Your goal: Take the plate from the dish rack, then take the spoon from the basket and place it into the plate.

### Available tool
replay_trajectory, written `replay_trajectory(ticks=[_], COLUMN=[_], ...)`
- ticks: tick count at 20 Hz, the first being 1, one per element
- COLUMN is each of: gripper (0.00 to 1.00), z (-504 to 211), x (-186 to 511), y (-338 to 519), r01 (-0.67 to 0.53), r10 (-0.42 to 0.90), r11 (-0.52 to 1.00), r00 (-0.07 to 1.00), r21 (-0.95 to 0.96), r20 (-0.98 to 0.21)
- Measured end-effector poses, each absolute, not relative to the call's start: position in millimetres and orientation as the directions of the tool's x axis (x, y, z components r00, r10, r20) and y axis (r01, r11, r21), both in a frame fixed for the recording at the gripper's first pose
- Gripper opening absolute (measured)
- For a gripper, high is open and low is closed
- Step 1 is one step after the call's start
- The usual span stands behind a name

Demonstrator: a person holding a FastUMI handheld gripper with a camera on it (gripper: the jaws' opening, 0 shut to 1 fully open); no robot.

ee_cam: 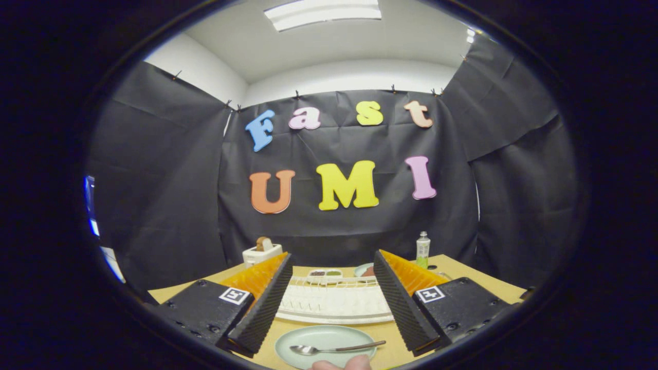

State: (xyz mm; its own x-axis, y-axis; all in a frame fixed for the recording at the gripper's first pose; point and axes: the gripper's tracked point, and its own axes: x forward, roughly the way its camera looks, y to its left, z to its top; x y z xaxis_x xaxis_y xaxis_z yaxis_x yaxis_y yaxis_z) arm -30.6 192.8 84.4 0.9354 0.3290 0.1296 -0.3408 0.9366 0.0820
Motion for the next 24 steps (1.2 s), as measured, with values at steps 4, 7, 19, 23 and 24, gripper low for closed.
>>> replay_trajectory(ticks=[4, 7, 19, 23, 24], gripper=[1.00, 1.00, 1.00, 1.00, 1.00], z=[78.6, 73.7, 64.4, 59.1, 55.5], x=[-31.4, -29.6, -23.5, -21.1, -20.9], y=[209.7, 218.6, 215.1, 220.2, 223.7], r01=[-0.335, -0.337, -0.290, -0.290, -0.297], r10=[0.320, 0.320, 0.262, 0.268, 0.277], r11=[0.938, 0.937, 0.947, 0.950, 0.949], r00=[0.935, 0.934, 0.946, 0.947, 0.946], r21=[0.092, 0.091, 0.135, 0.114, 0.109], r20=[0.152, 0.159, 0.192, 0.178, 0.167])
